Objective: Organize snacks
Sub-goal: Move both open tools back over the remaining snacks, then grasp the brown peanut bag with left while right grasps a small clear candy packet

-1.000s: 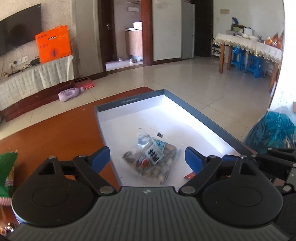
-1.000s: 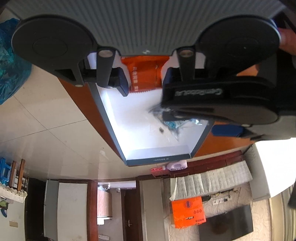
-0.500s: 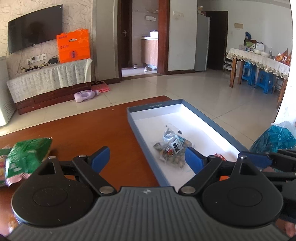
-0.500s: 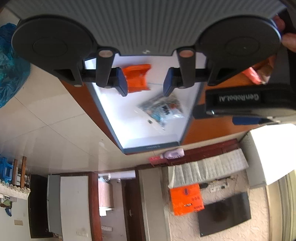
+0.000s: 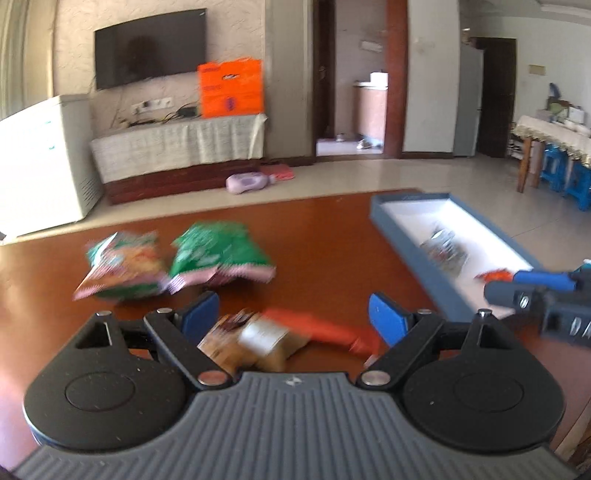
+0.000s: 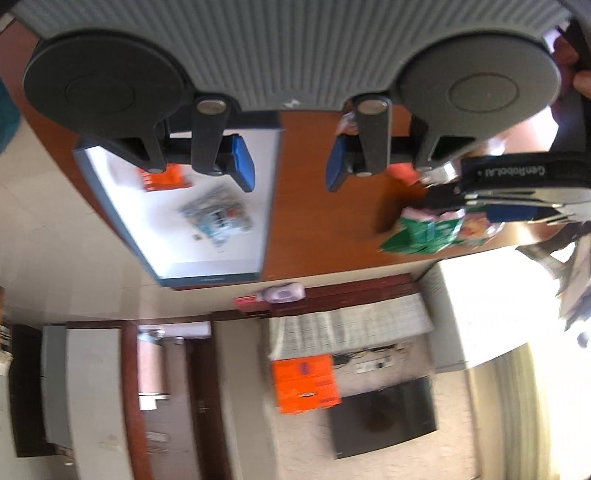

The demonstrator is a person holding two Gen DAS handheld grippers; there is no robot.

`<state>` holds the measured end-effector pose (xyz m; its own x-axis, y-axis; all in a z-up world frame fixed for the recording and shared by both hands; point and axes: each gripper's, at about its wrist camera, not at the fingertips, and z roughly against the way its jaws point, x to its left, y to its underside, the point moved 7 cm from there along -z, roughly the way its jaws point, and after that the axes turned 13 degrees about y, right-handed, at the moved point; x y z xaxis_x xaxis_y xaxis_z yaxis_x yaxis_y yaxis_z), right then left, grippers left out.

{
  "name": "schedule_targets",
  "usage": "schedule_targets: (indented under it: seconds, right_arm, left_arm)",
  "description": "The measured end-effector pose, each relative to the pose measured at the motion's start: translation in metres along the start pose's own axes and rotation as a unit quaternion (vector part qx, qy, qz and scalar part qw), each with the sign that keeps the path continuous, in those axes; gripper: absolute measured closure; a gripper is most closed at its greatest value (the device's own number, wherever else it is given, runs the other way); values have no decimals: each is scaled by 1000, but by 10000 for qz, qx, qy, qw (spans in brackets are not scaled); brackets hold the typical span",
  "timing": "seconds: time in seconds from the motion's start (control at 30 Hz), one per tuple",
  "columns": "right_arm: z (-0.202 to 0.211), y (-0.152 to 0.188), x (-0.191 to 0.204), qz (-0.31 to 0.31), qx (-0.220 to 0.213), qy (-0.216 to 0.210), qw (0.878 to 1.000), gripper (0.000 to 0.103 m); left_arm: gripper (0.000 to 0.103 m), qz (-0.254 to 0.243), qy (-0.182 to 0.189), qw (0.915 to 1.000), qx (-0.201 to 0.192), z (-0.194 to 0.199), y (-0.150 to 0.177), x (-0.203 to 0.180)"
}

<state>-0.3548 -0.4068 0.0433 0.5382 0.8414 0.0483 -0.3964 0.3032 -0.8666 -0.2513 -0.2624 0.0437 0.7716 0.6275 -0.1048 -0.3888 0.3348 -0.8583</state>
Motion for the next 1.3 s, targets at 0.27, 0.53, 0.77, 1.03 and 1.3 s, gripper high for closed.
schedule_targets:
  seconds: [0.27,0.53,0.77,1.03,1.3]
  right_arm:
    - [-8,25,51,712,381,-574,9951,58]
    - [-34,46,54,994,755,-256,9918,58]
    - [-46,49,57,825,856,-289,9925,49]
    - [-59,45,77,1110,809,-271,9901,51]
    - [-60,49,81,1331,817,-317,9872,61]
  left_arm:
    - [12,158,-318,9989,299,5,49,34]
    - [13,337,-222,9980,490,-19,54,43]
    - [13,427,-29,9983,392,-25,49,50]
    - [16,511,-19,9978,424,-34,48,66]
    - [50,536,25,9972,527,-40,53,71]
